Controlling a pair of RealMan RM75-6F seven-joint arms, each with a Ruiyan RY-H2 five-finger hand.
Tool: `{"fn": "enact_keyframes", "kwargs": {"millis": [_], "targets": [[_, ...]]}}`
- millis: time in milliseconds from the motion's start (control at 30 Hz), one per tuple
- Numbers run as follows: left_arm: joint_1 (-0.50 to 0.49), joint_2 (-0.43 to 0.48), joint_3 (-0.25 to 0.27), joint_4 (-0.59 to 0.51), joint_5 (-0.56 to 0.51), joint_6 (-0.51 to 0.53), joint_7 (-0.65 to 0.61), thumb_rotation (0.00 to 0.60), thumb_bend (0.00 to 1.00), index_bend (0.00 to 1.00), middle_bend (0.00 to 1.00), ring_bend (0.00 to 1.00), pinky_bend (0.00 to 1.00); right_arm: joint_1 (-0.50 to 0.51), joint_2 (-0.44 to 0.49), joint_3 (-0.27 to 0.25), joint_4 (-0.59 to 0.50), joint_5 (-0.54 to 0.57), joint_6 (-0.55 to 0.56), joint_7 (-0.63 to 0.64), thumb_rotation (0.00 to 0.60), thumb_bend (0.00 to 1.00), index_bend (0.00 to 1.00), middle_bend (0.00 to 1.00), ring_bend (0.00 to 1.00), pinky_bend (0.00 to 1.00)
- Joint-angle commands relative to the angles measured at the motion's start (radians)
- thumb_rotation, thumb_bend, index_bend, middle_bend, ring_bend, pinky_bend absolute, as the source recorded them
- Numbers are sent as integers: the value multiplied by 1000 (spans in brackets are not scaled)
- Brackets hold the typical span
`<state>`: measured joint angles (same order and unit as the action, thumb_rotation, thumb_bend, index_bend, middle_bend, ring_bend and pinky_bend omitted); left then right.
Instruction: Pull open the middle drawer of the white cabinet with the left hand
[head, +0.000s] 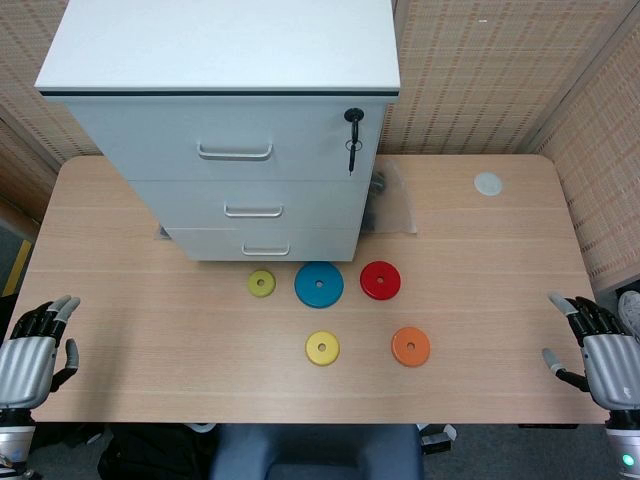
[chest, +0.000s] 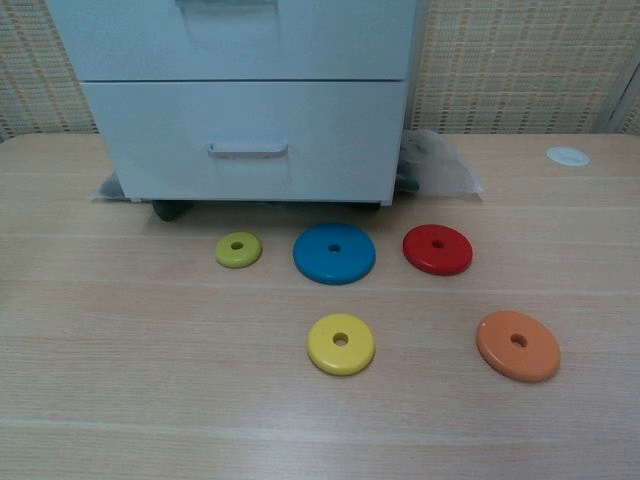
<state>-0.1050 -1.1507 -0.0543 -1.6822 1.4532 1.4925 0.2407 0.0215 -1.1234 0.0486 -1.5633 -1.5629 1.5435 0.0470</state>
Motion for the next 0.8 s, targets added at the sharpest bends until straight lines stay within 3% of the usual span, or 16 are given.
{"fn": "enact_keyframes", "kwargs": {"millis": [33, 567, 667, 800], "targets": [[-1, -1, 1, 1, 0, -4, 1, 600, 656, 117, 147, 131, 158, 2, 0, 0, -1, 0, -1, 0, 600, 251, 145, 214, 135, 176], [-46, 25, -2, -2, 85, -26, -59, 600, 656, 129, 154, 154, 161, -7, 15, 6, -12, 3, 25, -7, 600, 251, 144, 214, 135, 176], [-73, 42, -6, -10, 123, -43, -92, 600, 656, 137, 203, 210, 250, -6, 18, 7, -15, 1, 27, -9, 600, 252, 145, 214, 135, 176], [-129, 61, -16, -9, 188, -74, -157, 600, 656, 167, 335, 332, 538, -4, 18, 7, -18, 0, 24, -10, 600, 251, 145, 214, 135, 176]]}}
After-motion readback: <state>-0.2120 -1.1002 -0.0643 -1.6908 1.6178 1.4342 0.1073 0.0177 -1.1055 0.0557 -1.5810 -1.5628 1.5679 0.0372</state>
